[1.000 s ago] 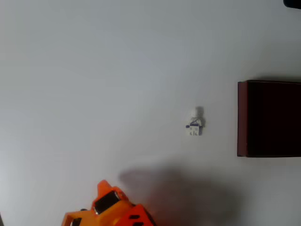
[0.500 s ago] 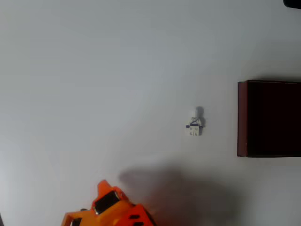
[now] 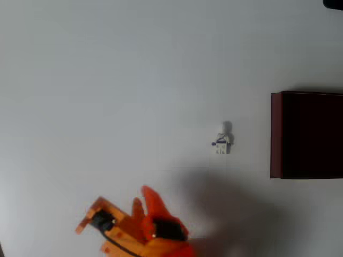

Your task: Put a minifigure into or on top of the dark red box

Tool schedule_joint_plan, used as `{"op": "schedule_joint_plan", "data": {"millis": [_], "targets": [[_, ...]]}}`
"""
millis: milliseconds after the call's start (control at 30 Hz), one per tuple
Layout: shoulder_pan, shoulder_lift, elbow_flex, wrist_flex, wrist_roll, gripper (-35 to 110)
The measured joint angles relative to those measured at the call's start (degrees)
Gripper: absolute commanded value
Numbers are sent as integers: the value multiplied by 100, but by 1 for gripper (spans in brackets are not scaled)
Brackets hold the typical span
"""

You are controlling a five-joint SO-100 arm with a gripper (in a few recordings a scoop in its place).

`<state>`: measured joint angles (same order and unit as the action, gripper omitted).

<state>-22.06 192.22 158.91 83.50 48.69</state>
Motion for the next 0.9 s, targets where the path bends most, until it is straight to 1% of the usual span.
{"op": "schedule_joint_plan", "data": {"millis": [67,133,200,300,433,567,733,900], "targets": [[352,0,-79,79,1081,18],[668,-70,-88,-53,1872,18],[984,-422,-176,-158,2338,18],[1354,-1424,-659,-220,2733,19],[1749,-3498,-1696,-308,2865,19],[2048,-5115,-2153,-809,2936,19],[2312,-6170,-2232,-1521,2944,19],[2786,-6935,-2382,-1960,2654,20]]}}
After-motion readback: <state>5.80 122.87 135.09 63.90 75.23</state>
